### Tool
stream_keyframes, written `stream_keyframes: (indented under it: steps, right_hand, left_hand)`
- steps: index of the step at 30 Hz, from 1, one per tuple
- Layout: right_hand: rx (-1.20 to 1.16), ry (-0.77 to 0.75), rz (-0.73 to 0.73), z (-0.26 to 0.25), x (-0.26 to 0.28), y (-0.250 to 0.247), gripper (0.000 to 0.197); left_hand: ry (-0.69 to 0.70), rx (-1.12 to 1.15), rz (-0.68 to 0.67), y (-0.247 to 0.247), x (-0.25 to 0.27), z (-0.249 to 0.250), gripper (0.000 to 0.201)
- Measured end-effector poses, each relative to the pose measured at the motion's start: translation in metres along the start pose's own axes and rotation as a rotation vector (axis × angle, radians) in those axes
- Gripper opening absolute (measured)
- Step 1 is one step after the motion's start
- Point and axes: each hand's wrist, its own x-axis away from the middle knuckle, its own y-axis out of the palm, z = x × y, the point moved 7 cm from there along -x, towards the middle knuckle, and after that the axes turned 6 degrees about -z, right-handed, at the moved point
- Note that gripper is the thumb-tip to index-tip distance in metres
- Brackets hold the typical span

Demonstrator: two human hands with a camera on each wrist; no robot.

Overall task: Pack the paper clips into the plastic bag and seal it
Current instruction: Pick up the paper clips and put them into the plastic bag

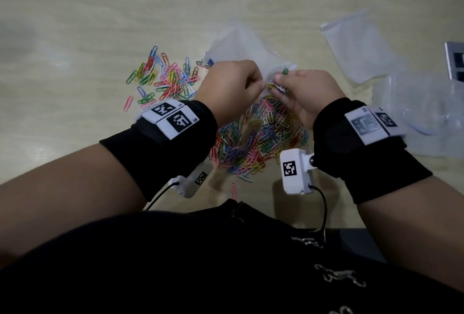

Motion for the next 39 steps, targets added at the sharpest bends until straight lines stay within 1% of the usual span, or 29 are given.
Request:
stream_keyframes:
  steps: [1, 2, 3, 5, 7, 9, 10, 11, 12, 13, 14, 16, 17, 18, 19, 20, 21, 24, 26, 28, 31, 33, 36, 39]
  right_hand:
    - [0.014, 0.02, 0.001, 0.0, 0.0, 0.0, 0.016]
    - [0.009, 0.042, -0.007, -0.001, 0.0, 0.001, 0.016]
    - [-0.015, 0.065, -0.023, -0.002, 0.002, 0.003, 0.012]
    - [-0.037, 0.084, -0.083, -0.008, 0.008, 0.011, 0.012]
    - [-0.012, 0.058, -0.126, -0.015, 0.013, 0.017, 0.011]
    - [0.065, 0.006, -0.102, -0.021, 0.014, 0.014, 0.022]
    - [0.141, -0.036, -0.059, -0.023, 0.013, 0.009, 0.024]
    - [0.255, -0.083, 0.0, -0.025, 0.012, 0.002, 0.021]
    - [0.41, -0.124, 0.063, -0.026, 0.012, -0.005, 0.018]
    - [0.6, -0.147, 0.114, -0.026, 0.014, -0.01, 0.02]
    - [0.799, -0.14, 0.137, -0.022, 0.015, -0.012, 0.027]
    - [1.136, -0.069, 0.132, -0.003, 0.016, -0.013, 0.055]
    - [1.249, -0.032, 0.117, 0.006, 0.019, -0.011, 0.067]
    - [1.326, -0.017, 0.101, 0.014, 0.021, -0.009, 0.075]
    - [1.376, -0.025, 0.09, 0.021, 0.021, -0.006, 0.078]
    - [1.401, -0.045, 0.084, 0.025, 0.021, -0.004, 0.076]
    - [1.402, -0.075, 0.089, 0.027, 0.02, -0.003, 0.07]
    - [1.377, -0.204, 0.127, 0.025, 0.015, -0.002, 0.041]
    - [1.379, -0.281, 0.144, 0.024, 0.011, -0.002, 0.027]
    - [1.366, -0.311, 0.138, 0.022, 0.007, -0.004, 0.024]
    - [1.311, -0.293, 0.133, 0.015, 0.003, -0.012, 0.022]
    - [1.229, -0.274, 0.156, 0.007, 0.003, -0.019, 0.018]
    - [1.014, -0.24, 0.185, -0.004, 0.005, -0.029, 0.011]
    - [0.716, -0.223, 0.157, -0.013, 0.008, -0.032, 0.012]
  left_hand:
    - [-0.003, 0.002, 0.0, 0.001, 0.0, 0.0, 0.019]
    - [-0.012, 0.004, 0.001, 0.001, 0.0, -0.001, 0.02]
    - [-0.026, 0.003, 0.001, 0.002, 0.0, -0.003, 0.02]
    - [-0.057, -0.004, -0.001, 0.003, 0.0, -0.007, 0.021]
    - [-0.083, -0.006, -0.005, 0.004, 0.0, -0.01, 0.022]
    - [-0.099, 0.002, 0.0, 0.003, 0.001, -0.012, 0.023]
    - [-0.108, 0.013, 0.004, 0.002, 0.002, -0.014, 0.023]
    - [-0.116, 0.027, 0.006, 0.0, 0.002, -0.015, 0.023]
    - [-0.124, 0.04, 0.009, -0.001, 0.002, -0.016, 0.023]
    - [-0.132, 0.048, 0.011, -0.002, 0.002, -0.017, 0.023]
    - [-0.138, 0.053, 0.014, -0.004, 0.002, -0.018, 0.023]
    - [-0.145, 0.07, 0.021, -0.005, 0.002, -0.02, 0.022]
    - [-0.146, 0.077, 0.02, -0.005, 0.001, -0.021, 0.022]
    - [-0.145, 0.079, 0.017, -0.005, 0.001, -0.021, 0.021]
    - [-0.144, 0.076, 0.015, -0.005, 0.001, -0.021, 0.021]
    - [-0.144, 0.07, 0.014, -0.005, 0.001, -0.021, 0.02]
    - [-0.143, 0.065, 0.016, -0.006, 0.001, -0.021, 0.019]
    - [-0.141, 0.055, 0.028, -0.007, 0.0, -0.022, 0.017]
    - [-0.142, 0.051, 0.031, -0.007, 0.0, -0.023, 0.016]
    - [-0.146, 0.048, 0.033, -0.007, 0.0, -0.023, 0.015]
    - [-0.148, 0.04, 0.029, -0.007, -0.001, -0.022, 0.015]
    - [-0.151, 0.037, 0.017, -0.007, -0.001, -0.021, 0.015]
    - [-0.162, 0.043, -0.005, -0.005, -0.001, -0.02, 0.015]
    - [-0.162, 0.039, -0.009, -0.005, -0.001, -0.019, 0.016]
